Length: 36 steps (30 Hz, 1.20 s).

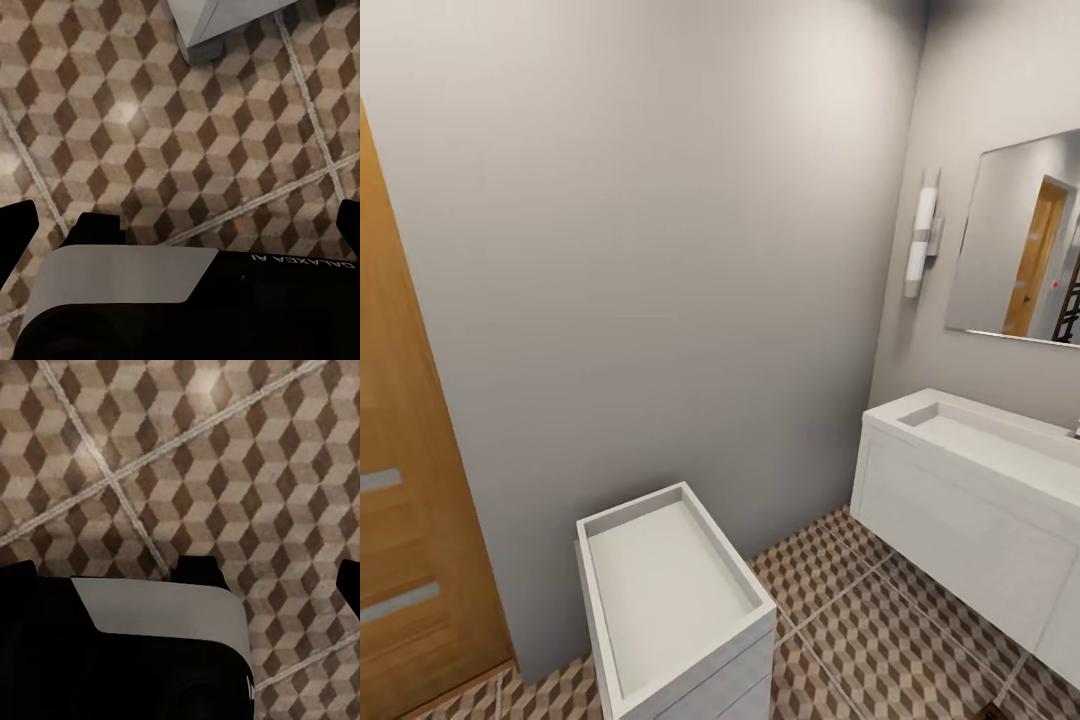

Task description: Take the four mousetraps from the cabinet in the bathroom and place them on the bathroom floor. Make sure all four end up on the same floor surface, and ensure that at least two of them are either under or directly next to the same bathroom sink.

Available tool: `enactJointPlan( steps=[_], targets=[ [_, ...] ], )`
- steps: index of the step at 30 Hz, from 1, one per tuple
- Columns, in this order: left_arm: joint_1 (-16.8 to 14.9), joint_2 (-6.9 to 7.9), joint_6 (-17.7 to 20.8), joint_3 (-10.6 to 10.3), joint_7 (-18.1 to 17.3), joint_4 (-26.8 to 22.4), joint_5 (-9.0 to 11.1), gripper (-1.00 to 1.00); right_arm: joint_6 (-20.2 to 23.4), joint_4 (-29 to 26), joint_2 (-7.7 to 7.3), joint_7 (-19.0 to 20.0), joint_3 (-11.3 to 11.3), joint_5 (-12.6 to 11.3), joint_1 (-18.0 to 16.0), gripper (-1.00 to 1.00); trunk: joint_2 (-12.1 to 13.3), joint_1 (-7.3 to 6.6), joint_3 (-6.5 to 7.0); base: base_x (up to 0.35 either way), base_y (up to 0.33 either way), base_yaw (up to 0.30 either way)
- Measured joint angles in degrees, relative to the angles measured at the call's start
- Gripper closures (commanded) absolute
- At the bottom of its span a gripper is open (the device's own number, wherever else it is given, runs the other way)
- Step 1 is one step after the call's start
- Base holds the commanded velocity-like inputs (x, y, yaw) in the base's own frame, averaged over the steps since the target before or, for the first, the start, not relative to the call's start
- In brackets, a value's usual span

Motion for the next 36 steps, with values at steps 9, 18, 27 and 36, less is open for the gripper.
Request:
enactJointPlan(
  steps=[9,18,27,36],
  targets=[
    [0.0,0.0,0.0,0.0,0.0,0.0,0.0,-1.0,0.0,0.0,0.03,0.0,0.0,0.0,0.0,-1.0,0.0,0.0,0.0,0.0,0.0,0.008],
    [0.0,0.0,0.0,0.0,0.0,0.0,0.0,-1.0,0.0,0.0,0.01,0.0,0.0,-0.1,0.0,-1.0,0.0,0.0,0.0,0.0,0.0,0.172],
    [0.0,0.01,0.0,0.0,0.0,0.0,0.0,-1.0,0.1,0.0,0.01,0.0,0.0,0.0,0.0,-1.0,0.0,0.0,0.0,0.0,0.0,0.26],
    [0.0,0.01,-0.1,0.0,0.0,0.0,-0.1,-1.0,0.1,0.0,0.0,0.0,0.0,0.0,0.0,-1.0,0.0,0.0,0.0,0.0,0.0,0.275]
  ],
)
